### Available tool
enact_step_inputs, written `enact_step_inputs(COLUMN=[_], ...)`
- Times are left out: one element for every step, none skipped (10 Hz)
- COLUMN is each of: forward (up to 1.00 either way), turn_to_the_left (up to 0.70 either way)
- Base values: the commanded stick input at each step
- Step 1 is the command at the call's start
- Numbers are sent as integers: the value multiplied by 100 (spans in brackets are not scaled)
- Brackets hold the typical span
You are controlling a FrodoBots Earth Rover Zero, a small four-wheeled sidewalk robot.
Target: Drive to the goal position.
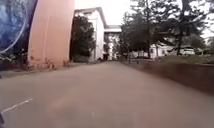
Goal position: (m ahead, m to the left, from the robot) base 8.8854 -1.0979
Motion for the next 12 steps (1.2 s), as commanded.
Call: enact_step_inputs(forward=[100,100,100,100,100,100,100,100,100,100,100,100], turn_to_the_left=[0,0,0,0,0,0,0,0,0,0,0,0])
